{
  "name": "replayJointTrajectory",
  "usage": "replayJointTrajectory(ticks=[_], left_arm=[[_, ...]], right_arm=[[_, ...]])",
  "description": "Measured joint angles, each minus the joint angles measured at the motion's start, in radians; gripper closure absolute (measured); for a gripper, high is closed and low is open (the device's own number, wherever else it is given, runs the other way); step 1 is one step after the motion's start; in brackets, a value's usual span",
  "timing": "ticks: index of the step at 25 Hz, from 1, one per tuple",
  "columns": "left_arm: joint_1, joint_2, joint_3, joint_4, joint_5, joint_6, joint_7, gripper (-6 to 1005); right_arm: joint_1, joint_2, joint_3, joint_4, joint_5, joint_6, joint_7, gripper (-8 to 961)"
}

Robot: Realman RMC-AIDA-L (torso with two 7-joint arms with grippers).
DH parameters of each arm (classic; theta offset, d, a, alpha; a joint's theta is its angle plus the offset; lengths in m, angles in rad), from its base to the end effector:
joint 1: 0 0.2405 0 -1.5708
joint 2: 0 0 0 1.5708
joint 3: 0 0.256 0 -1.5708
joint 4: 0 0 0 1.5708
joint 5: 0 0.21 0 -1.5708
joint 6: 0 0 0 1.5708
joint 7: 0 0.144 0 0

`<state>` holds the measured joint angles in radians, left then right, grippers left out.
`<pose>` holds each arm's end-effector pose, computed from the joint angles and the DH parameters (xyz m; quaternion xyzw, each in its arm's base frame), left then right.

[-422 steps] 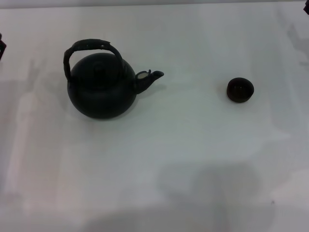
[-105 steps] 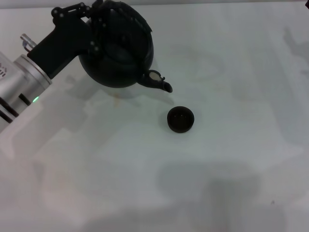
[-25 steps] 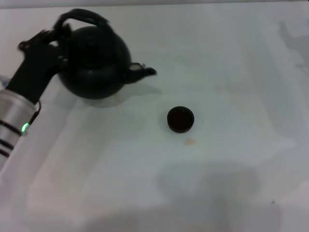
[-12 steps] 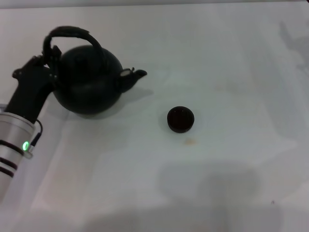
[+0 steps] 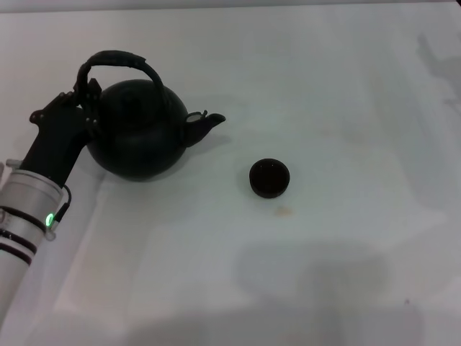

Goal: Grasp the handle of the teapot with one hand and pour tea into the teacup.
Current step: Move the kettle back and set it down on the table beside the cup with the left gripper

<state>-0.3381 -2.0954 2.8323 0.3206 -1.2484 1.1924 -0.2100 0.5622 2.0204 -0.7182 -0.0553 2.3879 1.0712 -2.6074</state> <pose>-0.3124 0.2777 -0.0743 -0.7124 -0.3226 -0.3464 0.5180 0.3399 0.3747 0.0320 -0.6751 0.3046 0.3353 0.5822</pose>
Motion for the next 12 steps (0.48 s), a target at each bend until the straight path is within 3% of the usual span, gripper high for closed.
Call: replayJointTrajectory(ticks=[7, 12], left_arm=[[-0.009, 0.001, -0.001, 0.0, -0.003, -0.015, -0.003, 879], [-0.016, 0.002, -0.002, 0.0, -0.003, -0.014, -0.005, 707]], right_arm=[[-0.001, 0.0, 0.001, 0.0, 0.001, -0.004, 0.0, 88], [0.001, -0.001, 0.005, 0.0, 0.002, -0.005, 0.003, 88]])
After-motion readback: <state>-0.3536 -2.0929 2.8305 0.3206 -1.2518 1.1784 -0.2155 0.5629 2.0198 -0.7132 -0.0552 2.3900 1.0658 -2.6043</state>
